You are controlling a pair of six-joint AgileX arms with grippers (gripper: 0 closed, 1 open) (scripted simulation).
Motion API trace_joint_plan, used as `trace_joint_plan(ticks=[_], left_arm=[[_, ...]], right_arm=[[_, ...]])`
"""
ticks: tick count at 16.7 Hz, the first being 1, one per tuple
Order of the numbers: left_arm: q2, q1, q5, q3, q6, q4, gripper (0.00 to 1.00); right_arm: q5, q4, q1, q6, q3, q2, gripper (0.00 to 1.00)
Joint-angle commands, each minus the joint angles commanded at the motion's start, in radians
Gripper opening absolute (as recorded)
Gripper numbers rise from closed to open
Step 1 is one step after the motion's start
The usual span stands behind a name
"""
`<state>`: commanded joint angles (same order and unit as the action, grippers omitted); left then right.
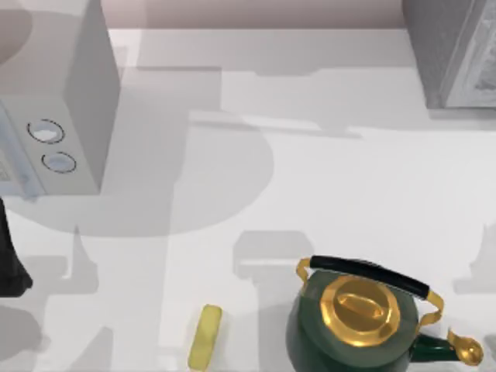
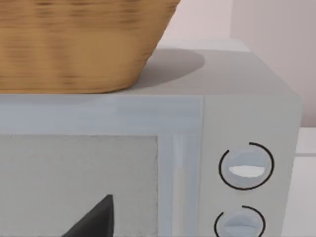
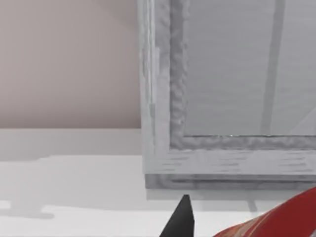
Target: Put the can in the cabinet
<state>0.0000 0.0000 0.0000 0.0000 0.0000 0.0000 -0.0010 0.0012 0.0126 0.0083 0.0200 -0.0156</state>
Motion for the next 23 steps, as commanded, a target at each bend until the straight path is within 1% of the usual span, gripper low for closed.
trace_joint_plan(ticks=[7, 9, 11, 15, 20, 23], left_arm=[[0.000, 0.000, 0.000, 0.000, 0.000, 0.000, 1.00], [0.000, 0.000, 0.000, 0.000, 0.000, 0.000, 1.00], [0.000, 0.000, 0.000, 0.000, 0.000, 0.000, 1.00], [0.000, 0.000, 0.000, 0.000, 0.000, 0.000, 1.00], [0.000, 0.000, 0.000, 0.000, 0.000, 0.000, 1.00], [0.000, 0.000, 0.000, 0.000, 0.000, 0.000, 1.00]], right_arm=[[0.001, -0.002, -0.009, -0.006, -0.020, 0.011, 0.00], [0.007, -0.013, -0.006, -0.006, 0.012, -0.017, 0.00], [0.019, -0.037, 0.001, -0.007, 0.086, -0.082, 0.00], [0.059, -0.110, 0.024, -0.002, 0.358, -0.310, 0.00], [0.117, -0.217, 0.067, 0.015, 0.872, -0.664, 0.00], [0.146, -0.280, 0.097, 0.022, 1.144, -0.869, 0.00]])
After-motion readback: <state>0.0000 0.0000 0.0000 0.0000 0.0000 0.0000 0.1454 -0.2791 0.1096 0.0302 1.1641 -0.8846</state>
